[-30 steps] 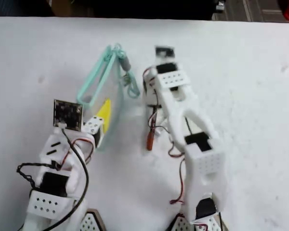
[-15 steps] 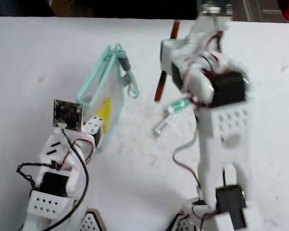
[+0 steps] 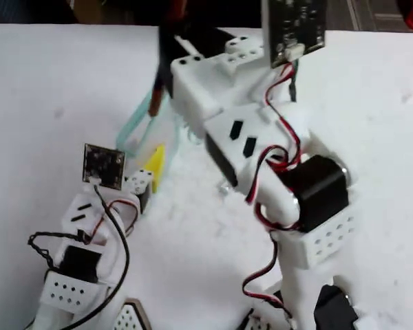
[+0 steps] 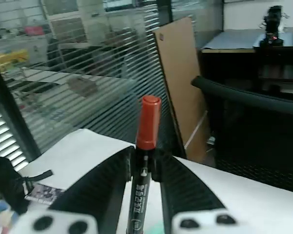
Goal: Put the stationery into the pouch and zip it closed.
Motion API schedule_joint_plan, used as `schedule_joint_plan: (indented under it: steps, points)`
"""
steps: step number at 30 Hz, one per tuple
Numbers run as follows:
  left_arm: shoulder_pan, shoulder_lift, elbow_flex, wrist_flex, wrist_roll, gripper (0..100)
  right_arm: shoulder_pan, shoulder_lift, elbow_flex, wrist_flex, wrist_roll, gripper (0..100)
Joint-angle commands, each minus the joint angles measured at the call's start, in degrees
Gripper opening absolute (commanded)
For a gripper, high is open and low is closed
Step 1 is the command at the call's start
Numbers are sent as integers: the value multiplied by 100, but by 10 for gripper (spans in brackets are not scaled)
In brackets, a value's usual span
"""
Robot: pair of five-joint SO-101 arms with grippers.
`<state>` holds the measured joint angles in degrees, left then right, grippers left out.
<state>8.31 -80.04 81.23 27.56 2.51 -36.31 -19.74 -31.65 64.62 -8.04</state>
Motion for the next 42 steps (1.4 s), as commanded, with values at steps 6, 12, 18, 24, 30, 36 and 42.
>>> schedule_joint_plan:
  steps: [6,12,18,24,30,36,42]
  points:
    - [57,-84,-35,-132,18,196,-145,400,-18,-127,62,17]
    - [57,-84,-35,-132,18,196,-145,743,-18,-127,62,17]
    - [57,-84,-35,-132,18,196,-145,910,-18,180,70,21]
    - [57,-84,-35,-132,18,196,-479,866,-70,840,1099,301]
    - [57,-84,-35,-132,18,196,-549,725,-70,840,1284,337]
    - [57,-84,-35,-132,18,196,215,400,-44,813,1284,200]
    - [48,-84,-35,-132,18,196,1815,716,123,1059,800,21]
